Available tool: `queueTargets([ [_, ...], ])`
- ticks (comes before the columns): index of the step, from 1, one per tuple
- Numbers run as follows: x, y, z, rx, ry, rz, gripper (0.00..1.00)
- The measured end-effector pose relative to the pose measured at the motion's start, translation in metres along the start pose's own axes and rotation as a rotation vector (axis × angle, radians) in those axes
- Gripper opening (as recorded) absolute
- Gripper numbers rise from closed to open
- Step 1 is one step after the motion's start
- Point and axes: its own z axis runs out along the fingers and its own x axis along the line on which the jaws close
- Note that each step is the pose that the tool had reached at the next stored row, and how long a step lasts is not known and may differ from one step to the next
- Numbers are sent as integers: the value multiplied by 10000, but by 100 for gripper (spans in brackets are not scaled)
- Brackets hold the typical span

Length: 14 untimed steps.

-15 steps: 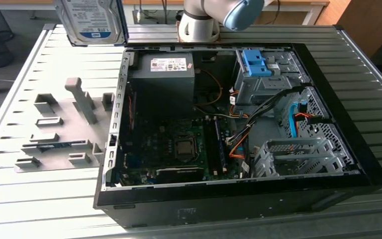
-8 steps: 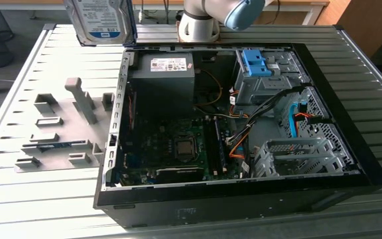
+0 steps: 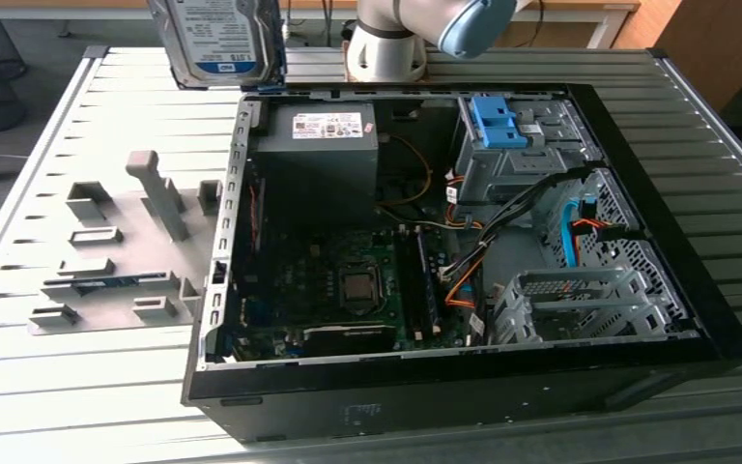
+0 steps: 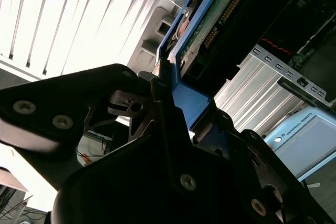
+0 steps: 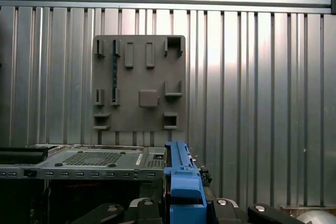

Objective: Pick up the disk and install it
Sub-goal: 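Pick up the disk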

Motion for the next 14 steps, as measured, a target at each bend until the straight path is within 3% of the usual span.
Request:
queueTargets([
  [14,-1,-355,-4,0,0,0,36],
])
